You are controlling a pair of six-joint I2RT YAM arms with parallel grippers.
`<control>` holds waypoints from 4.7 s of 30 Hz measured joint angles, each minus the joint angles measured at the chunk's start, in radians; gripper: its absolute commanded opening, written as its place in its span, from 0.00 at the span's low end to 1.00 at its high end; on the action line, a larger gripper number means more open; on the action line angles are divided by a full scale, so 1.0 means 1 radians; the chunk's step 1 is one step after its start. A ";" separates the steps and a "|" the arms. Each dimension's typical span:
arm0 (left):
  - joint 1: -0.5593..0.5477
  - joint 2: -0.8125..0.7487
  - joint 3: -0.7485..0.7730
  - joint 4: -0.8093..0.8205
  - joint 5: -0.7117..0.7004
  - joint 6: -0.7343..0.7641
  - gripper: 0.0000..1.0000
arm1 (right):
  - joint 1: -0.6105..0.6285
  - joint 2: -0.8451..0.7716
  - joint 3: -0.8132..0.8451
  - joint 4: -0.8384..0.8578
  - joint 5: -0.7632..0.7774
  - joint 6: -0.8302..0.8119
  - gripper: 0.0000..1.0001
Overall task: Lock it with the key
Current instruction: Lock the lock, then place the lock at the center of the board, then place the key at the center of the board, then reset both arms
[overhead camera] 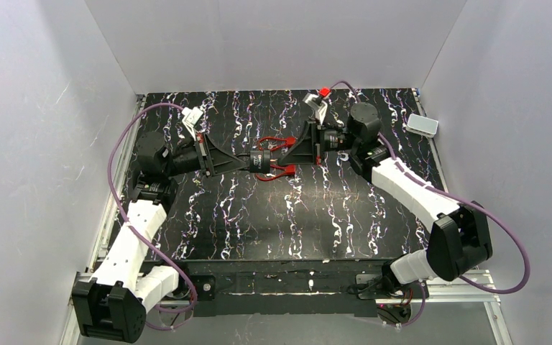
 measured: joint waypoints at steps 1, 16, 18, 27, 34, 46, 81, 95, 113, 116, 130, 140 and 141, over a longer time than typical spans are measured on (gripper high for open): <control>0.010 0.004 0.000 0.001 0.000 -0.005 0.00 | -0.014 -0.009 -0.006 -0.011 0.000 -0.009 0.01; 0.077 0.038 -0.129 0.015 -0.086 -0.080 0.00 | -0.278 -0.090 -0.108 -0.187 0.006 -0.140 0.01; 0.055 0.061 -0.190 0.015 -0.129 -0.084 0.00 | -0.285 -0.090 -0.124 -0.200 0.032 -0.143 0.01; -0.169 0.170 -0.337 -0.031 -0.317 -0.026 0.00 | -0.285 -0.110 -0.160 -0.274 0.129 -0.203 0.01; -0.194 0.339 -0.336 -0.031 -0.456 0.024 0.00 | -0.285 -0.121 -0.160 -0.308 0.149 -0.248 0.01; -0.262 0.578 -0.207 0.008 -0.489 0.027 0.00 | -0.285 -0.104 -0.160 -0.309 0.147 -0.248 0.01; 0.040 0.274 0.013 -0.615 -0.496 0.407 0.98 | -0.005 -0.005 -0.038 -0.652 0.379 -0.555 0.01; 0.417 0.116 -0.048 -0.586 -0.412 0.306 0.98 | 0.306 0.326 0.229 -0.962 0.760 -0.809 0.01; 0.422 0.137 -0.053 -0.544 -0.356 0.246 0.98 | 0.322 0.467 0.353 -1.011 0.832 -0.847 0.01; 0.423 0.137 -0.053 -0.544 -0.352 0.246 0.98 | 0.322 0.492 0.364 -1.017 0.832 -0.847 0.11; 0.428 0.137 -0.060 -0.539 -0.345 0.253 0.98 | 0.321 0.507 0.397 -1.043 0.803 -0.849 0.50; 0.428 0.183 0.085 -0.711 -0.337 0.418 0.98 | 0.130 0.302 0.350 -1.018 0.680 -0.818 0.84; 0.428 0.200 0.124 -0.745 -0.337 0.450 0.98 | 0.097 0.270 0.340 -1.012 0.670 -0.815 0.89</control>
